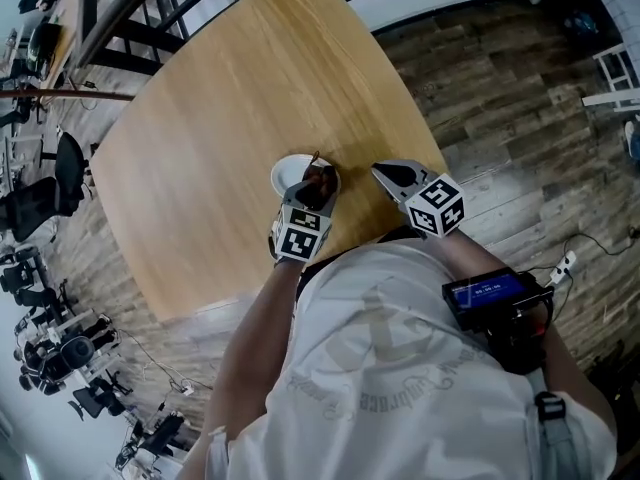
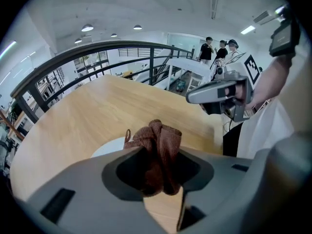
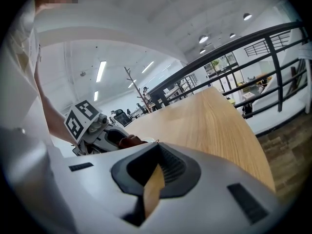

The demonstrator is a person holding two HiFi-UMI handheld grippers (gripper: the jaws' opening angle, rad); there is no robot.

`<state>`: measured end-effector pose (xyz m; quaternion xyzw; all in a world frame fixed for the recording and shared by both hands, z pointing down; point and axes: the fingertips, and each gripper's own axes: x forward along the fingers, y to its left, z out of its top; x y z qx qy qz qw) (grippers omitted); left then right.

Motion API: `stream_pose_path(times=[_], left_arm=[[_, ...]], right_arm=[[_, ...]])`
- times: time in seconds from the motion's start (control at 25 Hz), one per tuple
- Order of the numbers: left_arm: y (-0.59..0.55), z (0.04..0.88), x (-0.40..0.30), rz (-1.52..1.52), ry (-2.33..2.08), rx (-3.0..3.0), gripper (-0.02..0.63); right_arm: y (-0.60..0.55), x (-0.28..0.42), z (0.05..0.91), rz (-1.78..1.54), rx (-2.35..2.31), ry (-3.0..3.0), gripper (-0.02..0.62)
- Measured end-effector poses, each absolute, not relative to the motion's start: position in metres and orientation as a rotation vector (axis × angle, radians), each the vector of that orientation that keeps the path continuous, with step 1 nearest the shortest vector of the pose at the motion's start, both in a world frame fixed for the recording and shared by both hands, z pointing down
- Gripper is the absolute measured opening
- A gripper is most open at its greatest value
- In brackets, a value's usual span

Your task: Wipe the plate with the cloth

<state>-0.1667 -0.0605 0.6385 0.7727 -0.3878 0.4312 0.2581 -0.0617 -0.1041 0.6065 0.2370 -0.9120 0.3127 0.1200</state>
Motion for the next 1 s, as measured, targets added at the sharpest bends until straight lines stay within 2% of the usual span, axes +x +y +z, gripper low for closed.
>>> stream_pose_path(times=[0.36, 1.0], left_arm=[[-0.041, 0.639, -0.203, 1.211, -1.122, 2.019, 0.167], [-0.110, 0.643, -0.193, 1.265, -1.091, 2.142, 0.167]], right_arm=[[-0.104, -0.081, 0.605, 0.912, 0.641, -2.676, 0.012], [-0.109, -0.069, 0.612, 0.946, 0.743, -2.632, 0.012]])
